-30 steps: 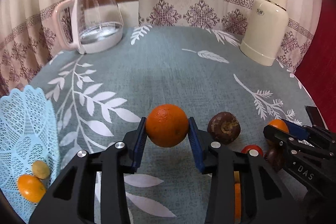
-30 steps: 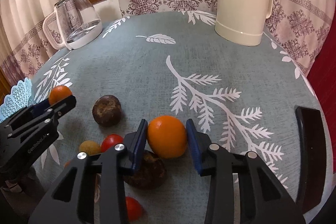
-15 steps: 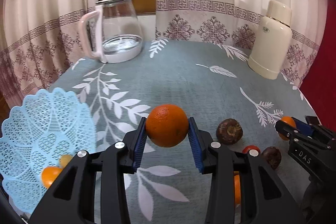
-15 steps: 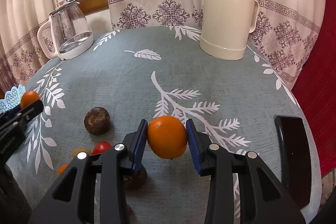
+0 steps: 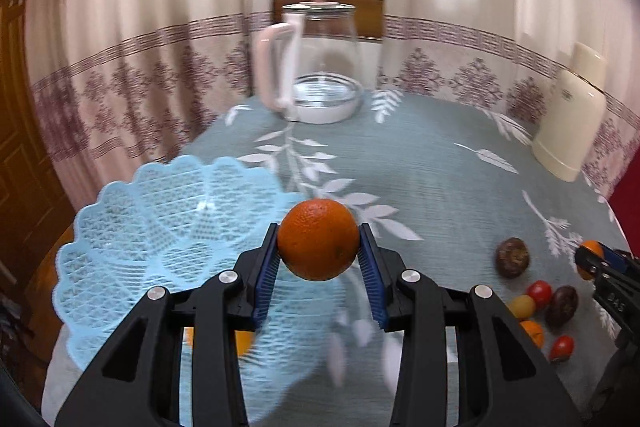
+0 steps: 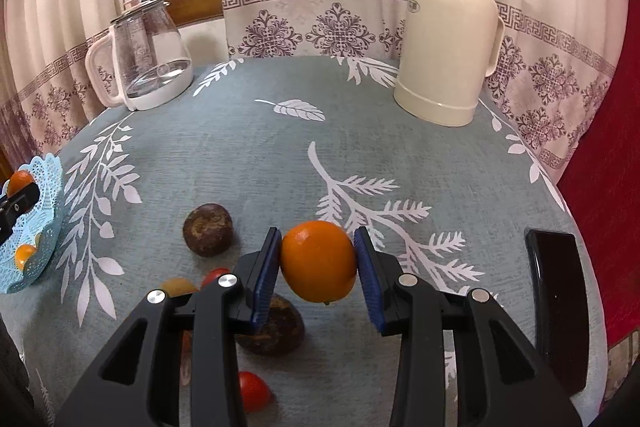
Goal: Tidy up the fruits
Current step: 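Carry both held oranges over the blue basket with left and right tools, then open left tool to release its orange while right tool releases its orange into the basket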
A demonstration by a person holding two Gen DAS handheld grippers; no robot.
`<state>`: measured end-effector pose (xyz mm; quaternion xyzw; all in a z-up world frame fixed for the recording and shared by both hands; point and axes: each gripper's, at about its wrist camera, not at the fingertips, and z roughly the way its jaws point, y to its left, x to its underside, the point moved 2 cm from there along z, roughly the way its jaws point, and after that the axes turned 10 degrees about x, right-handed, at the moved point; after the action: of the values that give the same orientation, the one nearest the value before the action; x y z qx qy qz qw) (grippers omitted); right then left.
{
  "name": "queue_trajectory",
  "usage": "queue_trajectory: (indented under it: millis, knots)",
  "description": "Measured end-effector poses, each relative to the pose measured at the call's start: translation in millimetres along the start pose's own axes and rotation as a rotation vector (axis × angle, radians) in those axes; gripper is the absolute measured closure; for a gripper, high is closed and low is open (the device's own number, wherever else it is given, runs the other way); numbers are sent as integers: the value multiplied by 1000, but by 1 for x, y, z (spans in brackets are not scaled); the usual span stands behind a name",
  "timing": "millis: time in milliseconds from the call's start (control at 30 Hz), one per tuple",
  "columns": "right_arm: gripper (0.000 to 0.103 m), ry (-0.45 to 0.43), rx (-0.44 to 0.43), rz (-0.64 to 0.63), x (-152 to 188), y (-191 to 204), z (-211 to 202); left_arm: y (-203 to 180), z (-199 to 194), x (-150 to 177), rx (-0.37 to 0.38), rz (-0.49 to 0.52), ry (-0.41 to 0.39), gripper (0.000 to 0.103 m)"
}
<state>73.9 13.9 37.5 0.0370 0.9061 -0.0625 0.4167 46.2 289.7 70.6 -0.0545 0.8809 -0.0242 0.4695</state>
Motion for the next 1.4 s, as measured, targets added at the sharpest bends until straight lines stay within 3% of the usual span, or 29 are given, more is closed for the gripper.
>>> queue_trajectory:
  millis: [467,533,633,933,1100,1400]
  knots:
    - [65,-5,-32,-30,-2,22,-13,54,-10,5,-110,-79,-3,62]
    - [65,-6,-38,-35,-2,26,-14,60,-13,5,-121,-88,-12,58]
    - [65,-8,-49,-44,-3,34,-18,65,-20,4,-139,-95,-33,42]
    - [65,-22,-91,-79,-7,61,-31,79,-32,5,-151,-112,-53,40]
    - [65,-25,-121,-100,-8,79,-38,85,-39,6,-162,-111,-69,26]
    - [65,-25,-201,-152,-7,119,-50,94,-51,6,-164,-111,-97,18]
